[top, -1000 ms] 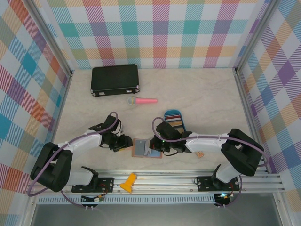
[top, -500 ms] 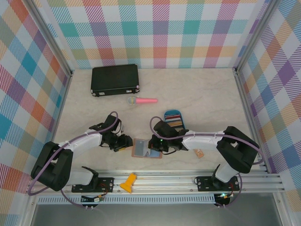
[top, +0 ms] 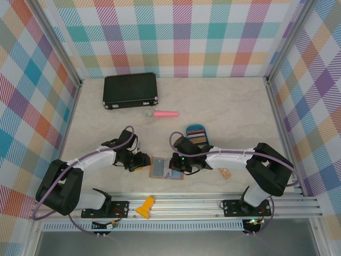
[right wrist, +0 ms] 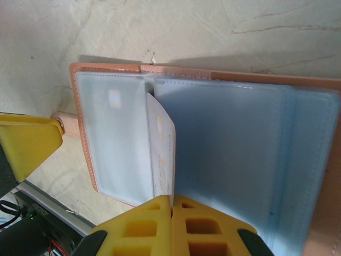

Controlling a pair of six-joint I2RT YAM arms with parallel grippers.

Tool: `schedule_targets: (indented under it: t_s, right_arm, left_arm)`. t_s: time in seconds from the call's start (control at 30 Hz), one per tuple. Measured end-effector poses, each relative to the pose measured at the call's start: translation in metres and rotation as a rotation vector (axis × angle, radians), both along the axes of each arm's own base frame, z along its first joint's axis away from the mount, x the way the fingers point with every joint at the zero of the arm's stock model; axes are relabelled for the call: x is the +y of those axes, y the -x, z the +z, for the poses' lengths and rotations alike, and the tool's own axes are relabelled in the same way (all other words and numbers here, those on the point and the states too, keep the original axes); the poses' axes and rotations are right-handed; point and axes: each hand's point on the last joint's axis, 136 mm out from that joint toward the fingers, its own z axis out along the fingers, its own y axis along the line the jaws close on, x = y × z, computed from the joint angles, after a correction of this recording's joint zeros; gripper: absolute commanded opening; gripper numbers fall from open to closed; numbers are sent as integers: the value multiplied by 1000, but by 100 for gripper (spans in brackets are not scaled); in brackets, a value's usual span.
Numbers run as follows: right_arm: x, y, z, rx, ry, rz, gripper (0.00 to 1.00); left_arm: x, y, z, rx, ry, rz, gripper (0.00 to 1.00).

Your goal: Put the credit cards into the card holder

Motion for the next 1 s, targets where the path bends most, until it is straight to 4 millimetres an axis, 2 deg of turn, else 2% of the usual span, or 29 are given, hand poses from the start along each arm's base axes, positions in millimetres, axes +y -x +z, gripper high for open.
schedule_targets:
  t_s: [1.0]
  right_arm:
    - [2, -5, -10, 46, 96, -3, 0]
  left_arm:
    - [-1, -1, -1, 12, -2, -1, 50]
